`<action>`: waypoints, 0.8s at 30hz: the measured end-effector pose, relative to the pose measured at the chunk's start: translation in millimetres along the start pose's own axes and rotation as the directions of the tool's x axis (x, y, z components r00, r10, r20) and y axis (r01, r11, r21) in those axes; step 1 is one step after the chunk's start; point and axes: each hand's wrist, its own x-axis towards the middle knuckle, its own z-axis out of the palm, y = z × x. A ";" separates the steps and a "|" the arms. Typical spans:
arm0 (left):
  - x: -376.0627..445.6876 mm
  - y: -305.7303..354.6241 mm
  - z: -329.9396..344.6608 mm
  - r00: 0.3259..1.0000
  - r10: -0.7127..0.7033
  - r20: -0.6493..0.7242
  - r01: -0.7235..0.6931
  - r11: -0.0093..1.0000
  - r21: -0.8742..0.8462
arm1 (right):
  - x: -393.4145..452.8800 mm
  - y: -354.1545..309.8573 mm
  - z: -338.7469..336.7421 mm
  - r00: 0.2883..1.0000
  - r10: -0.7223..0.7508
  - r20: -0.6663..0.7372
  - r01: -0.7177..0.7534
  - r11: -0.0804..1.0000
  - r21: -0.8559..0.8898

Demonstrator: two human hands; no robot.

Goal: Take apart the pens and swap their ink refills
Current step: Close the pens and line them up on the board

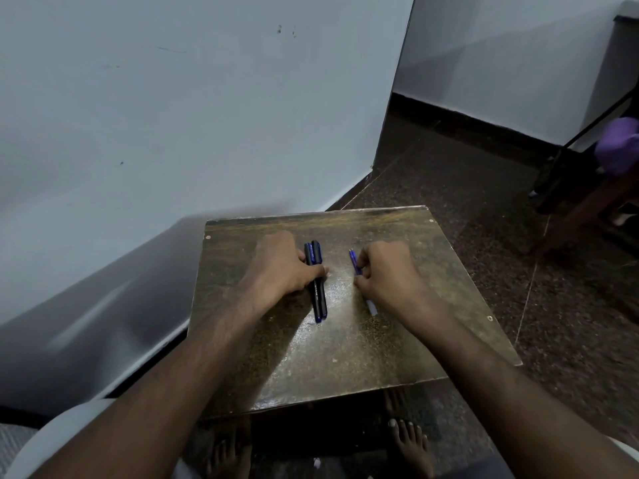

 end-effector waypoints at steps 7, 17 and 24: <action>1.1 1.9 3.3 0.998 0.010 -0.068 -0.006 0.998 0.060 | 1.8 -15.4 5.0 1.000 -0.021 0.008 0.020 0.998 0.052; -9.7 1.2 -3.7 0.996 0.074 -0.040 -0.071 0.995 0.068 | -1.2 -15.0 2.9 0.999 -0.044 -0.005 0.044 0.994 0.095; -25.0 -10.4 -4.5 0.968 0.211 -0.137 -0.200 0.976 0.085 | -4.9 -5.9 0.8 0.994 -0.045 -0.095 0.057 0.990 0.130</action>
